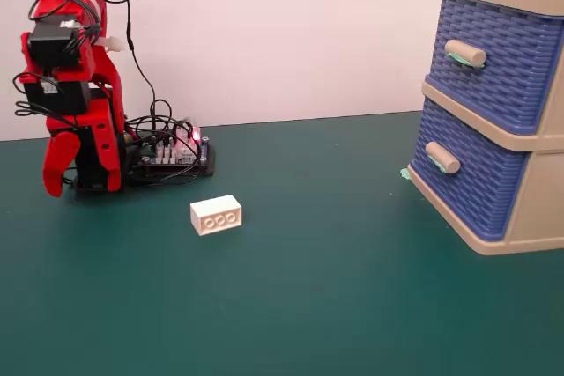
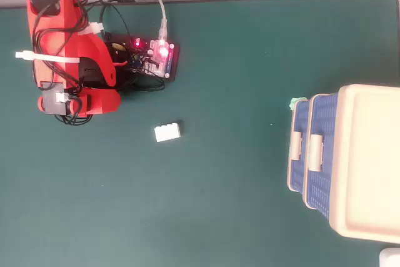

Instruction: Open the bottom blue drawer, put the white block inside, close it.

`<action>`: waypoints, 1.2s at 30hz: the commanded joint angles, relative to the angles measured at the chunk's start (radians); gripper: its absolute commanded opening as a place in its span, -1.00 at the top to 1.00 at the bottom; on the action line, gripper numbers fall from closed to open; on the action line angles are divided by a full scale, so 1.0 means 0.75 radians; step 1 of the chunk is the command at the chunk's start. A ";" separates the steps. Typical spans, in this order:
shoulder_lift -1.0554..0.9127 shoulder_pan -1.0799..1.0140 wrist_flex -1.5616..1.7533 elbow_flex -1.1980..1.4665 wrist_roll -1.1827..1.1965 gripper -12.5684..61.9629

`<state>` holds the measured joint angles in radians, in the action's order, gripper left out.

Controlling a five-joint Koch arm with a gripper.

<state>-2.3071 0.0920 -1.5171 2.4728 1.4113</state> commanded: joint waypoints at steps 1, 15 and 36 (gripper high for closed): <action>-0.057 0.012 -0.168 0.014 -0.078 -0.26; -0.057 0.004 -0.194 -0.376 -0.063 -0.25; 0.863 1.743 1.411 -0.916 2.053 -0.25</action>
<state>-1.6935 1.3729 -0.6888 1.7840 2.9069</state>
